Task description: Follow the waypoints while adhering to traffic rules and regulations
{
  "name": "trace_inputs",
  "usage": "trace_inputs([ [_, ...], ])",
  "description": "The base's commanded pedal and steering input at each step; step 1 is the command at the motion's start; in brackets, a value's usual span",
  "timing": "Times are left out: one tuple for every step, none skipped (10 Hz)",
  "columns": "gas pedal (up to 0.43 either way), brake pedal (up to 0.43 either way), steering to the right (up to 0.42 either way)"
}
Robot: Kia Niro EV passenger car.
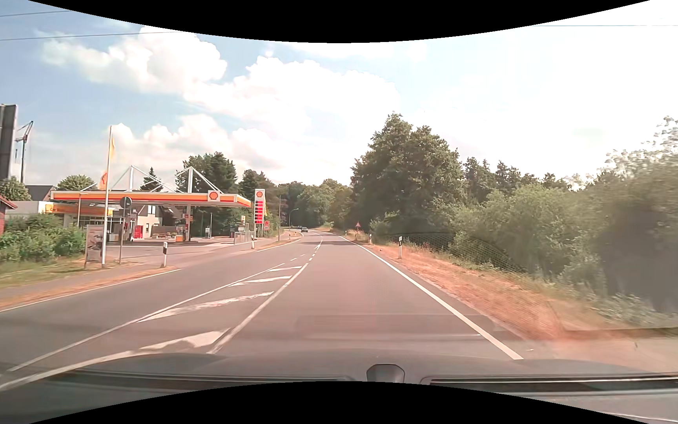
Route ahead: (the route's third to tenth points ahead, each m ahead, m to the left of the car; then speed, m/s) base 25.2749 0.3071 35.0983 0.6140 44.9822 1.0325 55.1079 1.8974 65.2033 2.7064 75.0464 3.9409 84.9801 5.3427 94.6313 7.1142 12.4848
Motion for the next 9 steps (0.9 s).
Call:
trace_inputs([
  [0.280,0.000,-0.019],
  [0.280,0.000,-0.019],
  [0.248,0.000,-0.017],
  [0.228,0.000,-0.013],
  [0.228,0.000,-0.008],
  [0.228,0.000,-0.006],
  [0.228,0.000,-0.007],
  [0.228,0.000,-0.006],
  [0.228,0.000,-0.005],
])
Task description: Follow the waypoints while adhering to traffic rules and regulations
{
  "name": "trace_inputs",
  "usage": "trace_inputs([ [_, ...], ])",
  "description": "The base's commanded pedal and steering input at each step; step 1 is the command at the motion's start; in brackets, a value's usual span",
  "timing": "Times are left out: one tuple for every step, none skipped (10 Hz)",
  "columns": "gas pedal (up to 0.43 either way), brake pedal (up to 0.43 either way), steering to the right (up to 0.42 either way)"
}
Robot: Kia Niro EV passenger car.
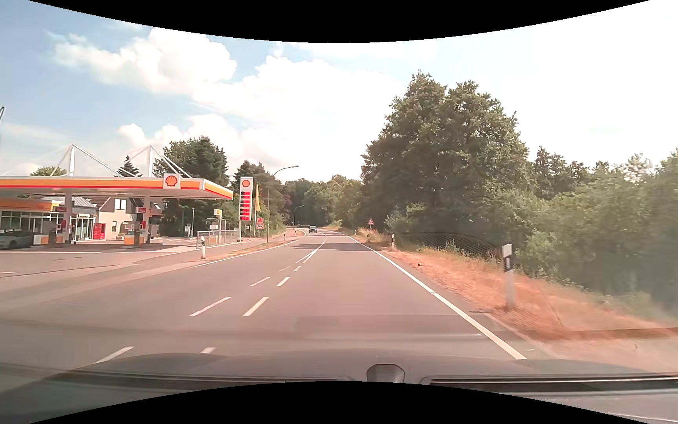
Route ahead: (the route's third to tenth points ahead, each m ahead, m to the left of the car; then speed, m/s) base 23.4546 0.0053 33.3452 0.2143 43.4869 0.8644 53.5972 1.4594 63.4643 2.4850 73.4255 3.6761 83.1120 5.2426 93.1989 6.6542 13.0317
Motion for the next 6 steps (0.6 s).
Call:
trace_inputs([
  [0.228,0.000,-0.005],
  [0.220,0.000,-0.005],
  [0.197,0.000,-0.005],
  [0.189,0.000,-0.005],
  [0.189,0.000,-0.005],
  [0.189,0.000,-0.005],
])
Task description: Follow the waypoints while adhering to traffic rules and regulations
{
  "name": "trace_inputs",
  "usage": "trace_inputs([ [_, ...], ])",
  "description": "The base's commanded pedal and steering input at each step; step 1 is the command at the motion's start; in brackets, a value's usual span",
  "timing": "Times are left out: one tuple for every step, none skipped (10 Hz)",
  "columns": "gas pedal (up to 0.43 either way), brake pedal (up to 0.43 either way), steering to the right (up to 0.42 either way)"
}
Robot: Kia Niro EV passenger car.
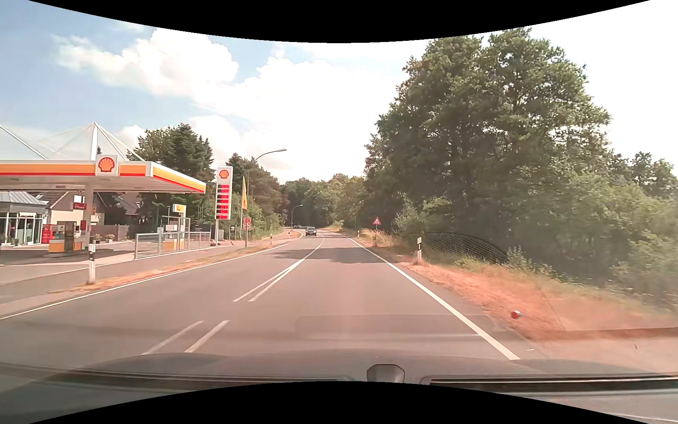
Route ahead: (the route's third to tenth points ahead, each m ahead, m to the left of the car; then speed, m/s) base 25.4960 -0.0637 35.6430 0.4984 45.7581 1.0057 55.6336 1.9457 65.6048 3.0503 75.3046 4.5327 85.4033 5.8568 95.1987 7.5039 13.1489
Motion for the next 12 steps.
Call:
trace_inputs([
  [0.189,0.000,-0.005],
  [0.189,0.000,-0.005],
  [0.189,0.000,-0.005],
  [0.189,0.000,-0.008],
  [0.189,0.000,-0.012],
  [0.189,0.000,-0.014],
  [0.189,0.000,-0.016],
  [0.189,0.000,-0.016],
  [0.189,0.000,-0.016],
  [0.189,0.000,-0.016],
  [0.189,0.000,-0.016],
  [0.189,0.000,-0.016],
])
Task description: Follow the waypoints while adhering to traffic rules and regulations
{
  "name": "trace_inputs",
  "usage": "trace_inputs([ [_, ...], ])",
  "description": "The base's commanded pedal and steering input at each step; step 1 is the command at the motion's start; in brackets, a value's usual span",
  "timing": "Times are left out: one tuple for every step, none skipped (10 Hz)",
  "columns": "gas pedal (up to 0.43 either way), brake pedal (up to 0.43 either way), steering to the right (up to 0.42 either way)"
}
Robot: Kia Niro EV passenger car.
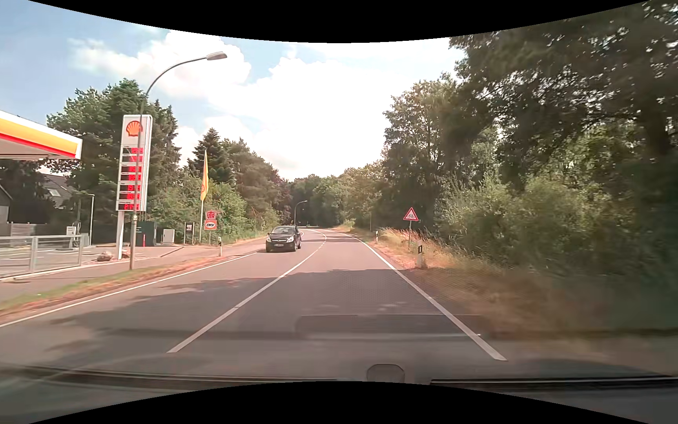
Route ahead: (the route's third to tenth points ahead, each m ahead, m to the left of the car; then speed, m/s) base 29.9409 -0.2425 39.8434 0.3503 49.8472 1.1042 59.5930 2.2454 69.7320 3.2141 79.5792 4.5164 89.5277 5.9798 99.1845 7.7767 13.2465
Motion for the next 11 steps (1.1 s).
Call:
trace_inputs([
  [0.189,0.000,-0.015],
  [0.189,0.000,-0.012],
  [0.189,0.000,-0.011],
  [0.189,0.000,-0.011],
  [0.189,0.000,-0.011],
  [0.189,0.000,-0.010],
  [0.189,0.000,-0.009],
  [0.189,0.000,-0.009],
  [0.197,0.000,-0.009],
  [0.197,0.000,-0.008],
  [0.197,0.000,-0.007],
])
